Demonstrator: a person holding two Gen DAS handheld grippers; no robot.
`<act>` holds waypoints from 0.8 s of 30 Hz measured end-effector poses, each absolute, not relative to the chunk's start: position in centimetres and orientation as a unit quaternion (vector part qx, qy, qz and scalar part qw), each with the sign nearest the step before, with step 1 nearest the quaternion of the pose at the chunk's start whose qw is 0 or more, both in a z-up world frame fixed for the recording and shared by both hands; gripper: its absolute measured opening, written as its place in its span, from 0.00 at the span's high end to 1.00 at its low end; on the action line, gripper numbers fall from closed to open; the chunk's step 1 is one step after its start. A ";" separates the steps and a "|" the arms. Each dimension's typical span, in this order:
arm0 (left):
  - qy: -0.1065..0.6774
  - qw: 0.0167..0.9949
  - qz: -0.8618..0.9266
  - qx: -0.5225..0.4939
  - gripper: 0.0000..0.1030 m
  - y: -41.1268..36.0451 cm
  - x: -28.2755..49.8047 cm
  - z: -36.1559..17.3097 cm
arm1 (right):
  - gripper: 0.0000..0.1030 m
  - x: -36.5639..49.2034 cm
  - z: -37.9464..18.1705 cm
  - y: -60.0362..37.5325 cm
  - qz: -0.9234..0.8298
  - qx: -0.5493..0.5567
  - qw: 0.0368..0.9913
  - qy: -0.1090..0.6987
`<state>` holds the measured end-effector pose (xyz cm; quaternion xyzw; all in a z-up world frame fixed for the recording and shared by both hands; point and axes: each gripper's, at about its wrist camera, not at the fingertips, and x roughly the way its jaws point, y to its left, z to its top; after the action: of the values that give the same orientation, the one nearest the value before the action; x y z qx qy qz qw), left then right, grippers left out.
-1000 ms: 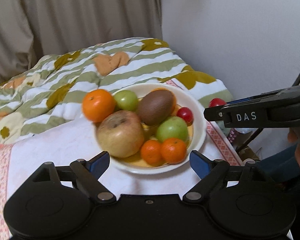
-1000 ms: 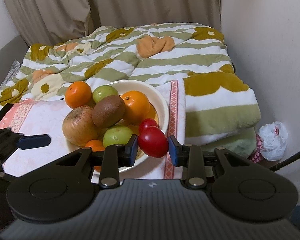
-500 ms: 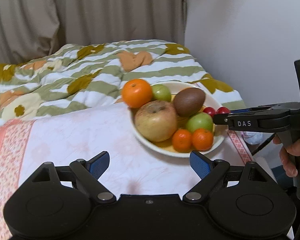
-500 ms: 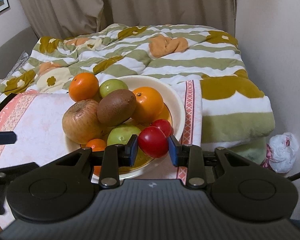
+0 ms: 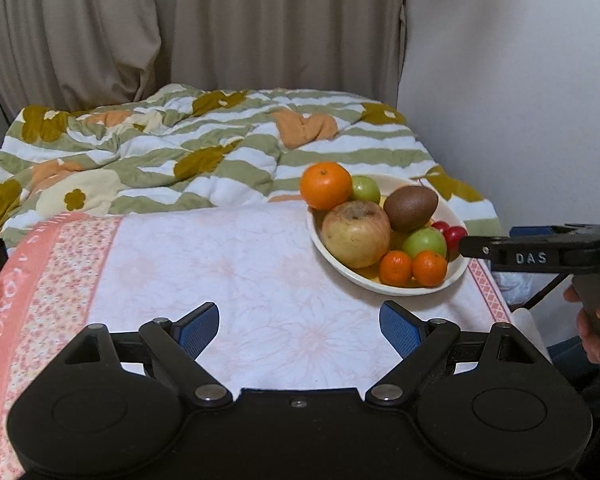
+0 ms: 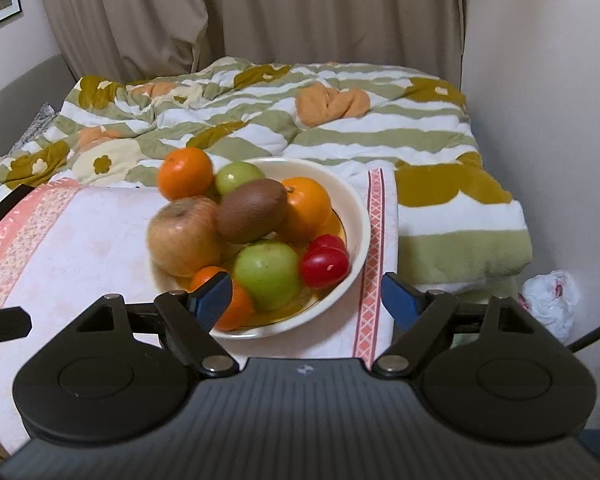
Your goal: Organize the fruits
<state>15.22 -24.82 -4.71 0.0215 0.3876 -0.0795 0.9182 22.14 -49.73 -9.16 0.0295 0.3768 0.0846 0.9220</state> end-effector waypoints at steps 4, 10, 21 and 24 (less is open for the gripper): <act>0.370 0.925 -0.078 0.016 0.11 -23.0 13.6 -2.8 | 0.06 19.8 -6.2 -48.1 0.072 0.029 0.924 0.374; 0.334 0.940 -0.070 0.011 0.03 -19.4 11.1 0.4 | 0.00 15.6 -1.4 -44.6 0.059 0.037 0.929 0.363; 0.314 0.949 -0.035 0.021 0.02 -12.9 7.6 3.0 | 0.00 8.8 2.4 -37.2 0.024 0.031 0.936 0.351; 0.312 0.949 -0.024 0.029 0.02 -11.8 6.8 3.1 | 0.00 7.7 1.9 -35.6 0.021 0.025 0.933 0.359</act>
<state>6.79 -11.81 3.10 0.0287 0.3116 -0.0238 0.9495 7.67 -35.64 1.94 0.0248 0.3588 0.0214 0.9328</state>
